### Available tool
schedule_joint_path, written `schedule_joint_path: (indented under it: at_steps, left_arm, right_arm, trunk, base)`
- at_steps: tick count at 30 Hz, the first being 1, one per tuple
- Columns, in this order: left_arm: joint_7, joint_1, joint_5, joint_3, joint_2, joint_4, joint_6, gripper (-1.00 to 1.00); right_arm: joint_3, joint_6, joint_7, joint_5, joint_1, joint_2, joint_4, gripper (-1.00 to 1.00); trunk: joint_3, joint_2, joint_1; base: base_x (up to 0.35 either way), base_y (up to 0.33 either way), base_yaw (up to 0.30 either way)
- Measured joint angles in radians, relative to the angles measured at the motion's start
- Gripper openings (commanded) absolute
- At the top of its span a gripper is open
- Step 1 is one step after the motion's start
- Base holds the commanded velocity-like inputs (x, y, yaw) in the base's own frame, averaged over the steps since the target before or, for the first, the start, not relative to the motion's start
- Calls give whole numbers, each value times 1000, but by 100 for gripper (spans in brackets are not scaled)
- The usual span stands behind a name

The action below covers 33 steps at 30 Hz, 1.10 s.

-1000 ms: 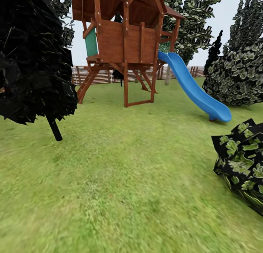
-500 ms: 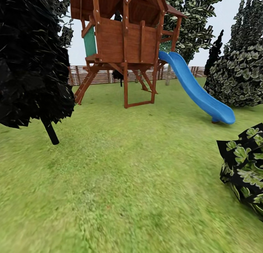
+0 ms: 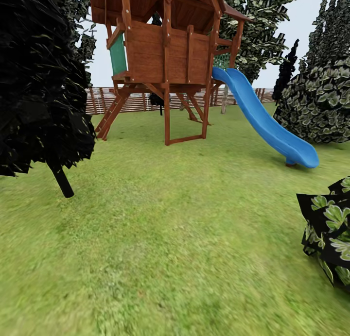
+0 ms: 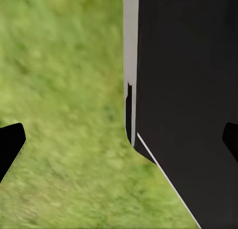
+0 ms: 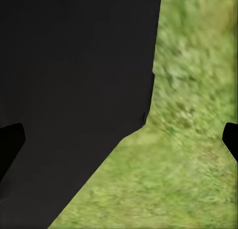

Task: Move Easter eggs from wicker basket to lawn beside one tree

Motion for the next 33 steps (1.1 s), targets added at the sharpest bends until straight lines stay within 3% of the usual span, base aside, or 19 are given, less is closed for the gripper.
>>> schedule_joint_path:
  at_steps: [22, 33]
  left_arm:
    - [0, 0, 0, 0, 0, 0, 0, 100]
    - [0, 0, 0, 0, 0, 0, 0, 100]
  right_arm:
    - [0, 1, -1, -2, 0, 0, 0, 100]
    - [-3, 0, 0, -3, 0, -4, 0, 100]
  trunk:
    - [0, 0, 0]
    - [0, 0, 0]
  base:
    - [334, 0, 1]
    - [334, 0, 109]
